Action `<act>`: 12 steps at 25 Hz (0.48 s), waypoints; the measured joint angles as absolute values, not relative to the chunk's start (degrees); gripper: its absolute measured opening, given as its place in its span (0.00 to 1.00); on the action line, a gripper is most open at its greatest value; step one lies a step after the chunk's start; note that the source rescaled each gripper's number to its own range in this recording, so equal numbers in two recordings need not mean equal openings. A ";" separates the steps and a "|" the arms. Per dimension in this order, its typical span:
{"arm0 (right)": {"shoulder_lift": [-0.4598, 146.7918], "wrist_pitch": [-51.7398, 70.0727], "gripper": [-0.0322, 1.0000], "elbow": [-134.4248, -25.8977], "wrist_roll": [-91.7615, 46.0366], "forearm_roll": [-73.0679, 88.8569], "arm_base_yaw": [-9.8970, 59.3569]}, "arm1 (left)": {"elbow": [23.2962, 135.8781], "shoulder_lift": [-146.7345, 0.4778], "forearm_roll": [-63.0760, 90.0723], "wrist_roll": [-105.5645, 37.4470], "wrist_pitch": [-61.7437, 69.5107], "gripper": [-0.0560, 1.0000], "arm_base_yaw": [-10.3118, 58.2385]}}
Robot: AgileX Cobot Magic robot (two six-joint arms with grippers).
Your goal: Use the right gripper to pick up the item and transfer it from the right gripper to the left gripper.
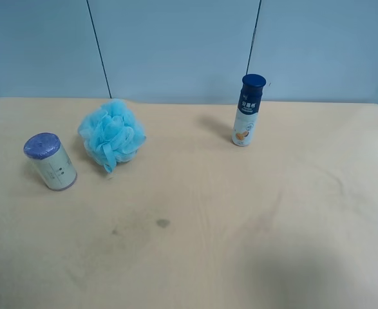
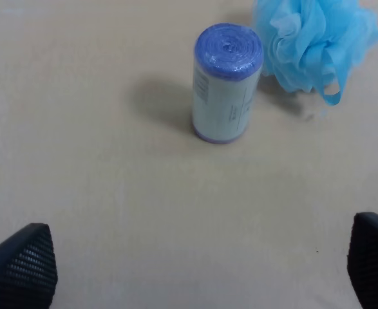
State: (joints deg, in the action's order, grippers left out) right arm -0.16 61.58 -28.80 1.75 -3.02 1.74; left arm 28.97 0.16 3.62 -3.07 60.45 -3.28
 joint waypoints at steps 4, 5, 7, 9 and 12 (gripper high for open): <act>-0.16 61.58 0.83 -28.80 1.75 -3.02 1.74 | 28.97 0.16 3.62 -3.07 60.45 0.75 -3.28; -0.16 61.58 0.83 -28.80 1.75 -3.02 1.74 | 28.97 0.16 3.62 -3.07 60.45 0.75 -3.28; -0.16 61.58 0.83 -28.80 1.75 -3.02 1.74 | 28.97 0.16 3.62 -3.07 60.45 0.75 -3.28; -0.16 61.58 0.83 -28.80 1.75 -3.02 1.74 | 28.97 0.16 3.62 -3.07 60.45 0.75 -3.28; -0.16 61.58 0.83 -28.80 1.75 -3.02 1.74 | 28.97 0.16 3.62 -3.07 60.45 0.75 -3.28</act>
State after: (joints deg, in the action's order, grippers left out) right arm -0.16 61.58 -28.80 1.75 -3.02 1.74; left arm 28.97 0.16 3.62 -3.07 60.45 -3.28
